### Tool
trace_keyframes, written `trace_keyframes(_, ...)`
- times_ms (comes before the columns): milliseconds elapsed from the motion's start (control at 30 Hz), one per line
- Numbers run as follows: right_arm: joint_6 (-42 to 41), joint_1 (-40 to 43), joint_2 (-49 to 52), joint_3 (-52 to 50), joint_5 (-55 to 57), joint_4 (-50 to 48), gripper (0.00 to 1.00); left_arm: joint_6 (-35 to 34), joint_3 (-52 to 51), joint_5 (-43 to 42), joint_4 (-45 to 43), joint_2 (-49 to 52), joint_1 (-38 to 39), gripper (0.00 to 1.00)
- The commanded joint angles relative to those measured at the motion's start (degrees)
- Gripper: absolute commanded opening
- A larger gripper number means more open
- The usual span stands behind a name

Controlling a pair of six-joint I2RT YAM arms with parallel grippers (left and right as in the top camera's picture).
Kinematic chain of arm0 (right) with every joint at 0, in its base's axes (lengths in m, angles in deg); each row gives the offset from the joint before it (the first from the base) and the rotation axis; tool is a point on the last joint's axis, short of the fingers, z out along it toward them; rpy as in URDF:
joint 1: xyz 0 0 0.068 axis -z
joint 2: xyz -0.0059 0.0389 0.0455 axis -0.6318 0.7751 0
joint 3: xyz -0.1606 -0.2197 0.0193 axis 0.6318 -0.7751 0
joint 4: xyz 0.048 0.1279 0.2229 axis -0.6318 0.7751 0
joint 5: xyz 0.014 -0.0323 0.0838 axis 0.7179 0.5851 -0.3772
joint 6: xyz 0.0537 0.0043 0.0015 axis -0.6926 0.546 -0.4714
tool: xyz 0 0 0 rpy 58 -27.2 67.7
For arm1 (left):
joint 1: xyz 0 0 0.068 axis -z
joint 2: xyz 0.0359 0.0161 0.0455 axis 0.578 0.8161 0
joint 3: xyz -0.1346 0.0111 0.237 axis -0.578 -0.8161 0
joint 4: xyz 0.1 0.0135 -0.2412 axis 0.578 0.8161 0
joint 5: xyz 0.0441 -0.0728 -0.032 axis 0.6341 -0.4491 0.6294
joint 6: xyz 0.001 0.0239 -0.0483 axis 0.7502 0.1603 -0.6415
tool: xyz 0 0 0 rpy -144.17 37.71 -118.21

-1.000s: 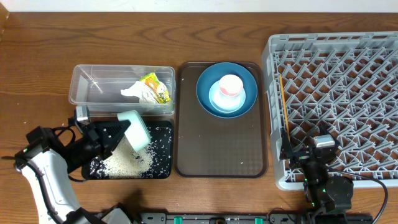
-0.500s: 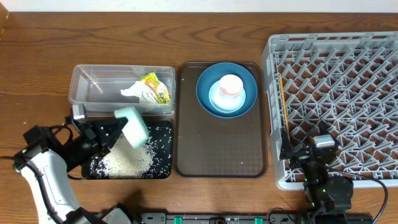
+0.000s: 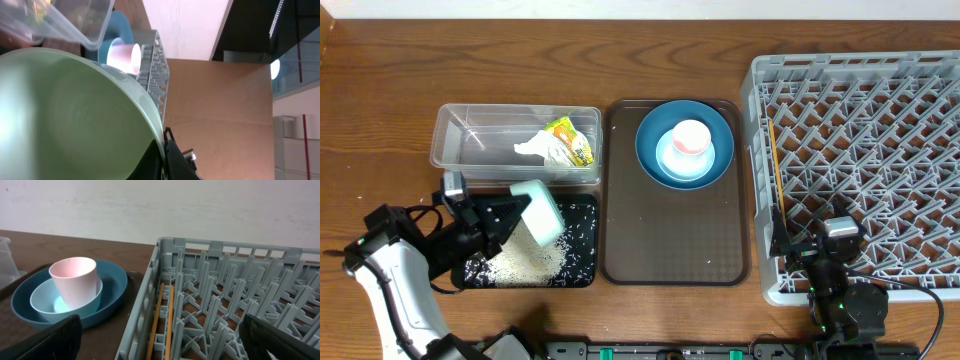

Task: Sort waste into correct bins and load items into the dishwasher rack
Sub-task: 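Tilt the mint bowl with the left gripper to pour rice onto the black tray, then carry the empty mint bowl back and set it on the brown tray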

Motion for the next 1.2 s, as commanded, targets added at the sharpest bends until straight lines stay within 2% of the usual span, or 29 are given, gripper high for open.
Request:
trace_keyframes(0,0.6,-0.6,0.0,-0.1,0.0,0.2,0.99,1.1,0.0,-2.5,0.6,-0.3,1.3,0.06)
trace_keyframes(133,0.6,-0.6,0.0,-0.1,0.0,0.2,0.99,1.1,1.1,-4.8,0.6,-1.8,3.2,0.06)
trace_keyframes(300,0.6,-0.6,0.0,-0.1,0.0,0.2,0.99,-1.2,2.8,-1.6,-0.2,-3.8,6.5,0.06)
trace_keyframes(433,0.6,-0.6,0.0,-0.1,0.0,0.2,0.99,-9.0,4.0,4.8,-4.6,-5.1,9.3,0.06)
trace_keyframes(633,0.6,-0.6,0.0,-0.1,0.0,0.2,0.99,-25.3,4.1,16.8,-15.5,-9.0,17.3,0.06)
trace_keyframes(867,0.6,-0.6,0.0,-0.1,0.0,0.2,0.99,-42.2,4.1,35.5,-27.7,-13.7,36.3,0.06)
trace_keyframes(1033,0.6,-0.6,0.0,-0.1,0.0,0.2,0.99,-50.6,4.1,54.5,-31.1,-12.8,52.9,0.06)
trace_keyframes(1167,0.6,-0.6,0.0,-0.1,0.0,0.2,0.99,-53.6,4.1,65.8,-34.2,-9.5,65.9,0.06)
